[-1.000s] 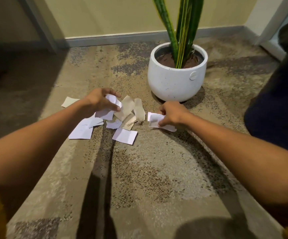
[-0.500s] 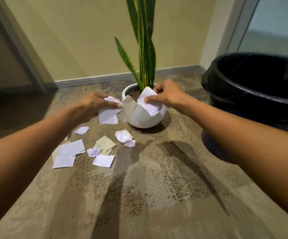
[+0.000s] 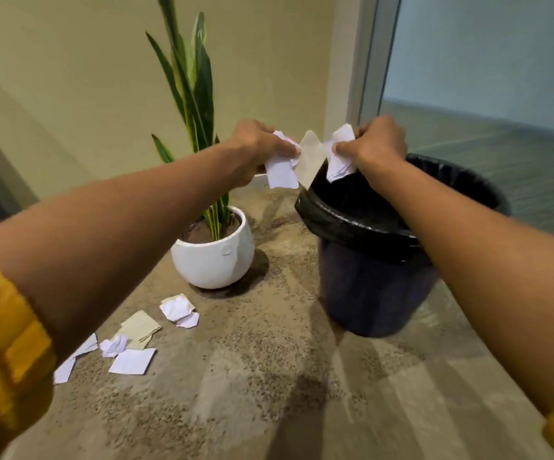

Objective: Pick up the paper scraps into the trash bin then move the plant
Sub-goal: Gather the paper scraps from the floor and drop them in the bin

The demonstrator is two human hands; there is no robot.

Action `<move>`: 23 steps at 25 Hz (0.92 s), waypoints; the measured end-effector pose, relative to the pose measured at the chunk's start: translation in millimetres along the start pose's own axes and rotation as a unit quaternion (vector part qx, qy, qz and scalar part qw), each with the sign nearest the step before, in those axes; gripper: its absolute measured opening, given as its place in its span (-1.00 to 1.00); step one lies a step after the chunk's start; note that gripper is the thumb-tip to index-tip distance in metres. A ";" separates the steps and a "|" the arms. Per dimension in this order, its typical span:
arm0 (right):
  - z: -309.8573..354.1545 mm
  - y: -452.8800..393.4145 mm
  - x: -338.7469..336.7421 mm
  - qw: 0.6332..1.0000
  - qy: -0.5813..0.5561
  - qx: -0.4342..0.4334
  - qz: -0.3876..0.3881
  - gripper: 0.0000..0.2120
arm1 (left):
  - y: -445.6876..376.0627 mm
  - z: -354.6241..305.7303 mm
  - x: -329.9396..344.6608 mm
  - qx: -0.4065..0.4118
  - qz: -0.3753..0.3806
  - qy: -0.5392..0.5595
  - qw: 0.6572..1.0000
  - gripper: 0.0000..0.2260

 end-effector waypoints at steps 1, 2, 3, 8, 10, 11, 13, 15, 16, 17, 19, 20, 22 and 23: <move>-12.5 -2.6 -5.9 1.000 0.020 0.022 0.007 -0.63 | -3.1 -5.7 14.0 0.005 0.006 -0.017 1.000 -0.57; -23.6 -4.7 -10.2 0.998 0.041 0.038 0.020 -0.61 | -6.3 -8.5 27.1 0.010 0.011 -0.029 0.999 -0.60; -32.9 -6.0 -13.0 0.997 0.058 0.046 0.035 -0.60 | -9.1 -8.6 38.7 0.010 0.012 -0.037 0.999 -0.64; -49.0 -6.5 -18.5 0.994 0.060 0.057 0.073 -0.49 | -12.0 0.1 75.8 -0.017 -0.007 -0.037 0.999 -0.69; -43.2 -4.4 -15.3 0.995 0.049 0.051 0.075 -0.53 | -8.8 -0.4 78.5 -0.018 0.006 -0.005 1.000 -0.73; -38.5 -2.9 -13.3 0.996 0.045 0.044 0.069 -0.55 | -6.4 -0.8 76.7 -0.018 0.008 0.013 1.000 -0.75; -24.5 2.2 -8.9 0.998 0.030 0.008 0.052 -0.66 | -1.1 0.1 68.8 -0.023 0.006 0.028 0.999 -0.76; -4.0 11.7 1.3 0.997 0.010 -0.048 0.055 -0.79 | 6.3 3.6 55.6 -0.021 0.004 0.024 0.999 -0.79; 7.5 17.8 8.5 0.995 0.005 -0.076 0.065 -0.83 | 10.7 6.1 48.0 -0.016 0.008 0.020 1.000 -0.82; 19.1 24.8 17.6 0.992 0.003 -0.101 0.077 -0.85 | 15.9 9.8 38.5 -0.010 0.013 0.012 1.000 -0.85; 42.2 41.7 39.9 0.983 0.007 -0.147 0.106 -0.89 | 27.5 21.2 14.9 0.000 0.030 -0.013 0.999 -0.89; 52.1 51.8 52.8 0.978 0.008 -0.167 0.122 -0.90 | 33.1 30.7 0.5 0.000 0.038 -0.027 0.999 -0.92; 67.1 75.7 85.1 0.965 -0.003 -0.196 0.176 -0.92 | 44.4 59.4 -34.5 -0.014 0.044 -0.075 0.996 -0.92; 71.5 88.7 104.7 0.954 -0.003 -0.207 0.215 -0.92 | 50.4 78.3 -54.4 -0.031 0.042 -0.104 0.993 -0.92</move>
Point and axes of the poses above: each hand's wrist, its own y-axis away from the middle knuckle, its own x-axis out of the palm, z = x × y, the point moved 4 cm from there along -y, towards the middle knuckle, and after that the axes turned 6 degrees about z, right-handed, at the moved point
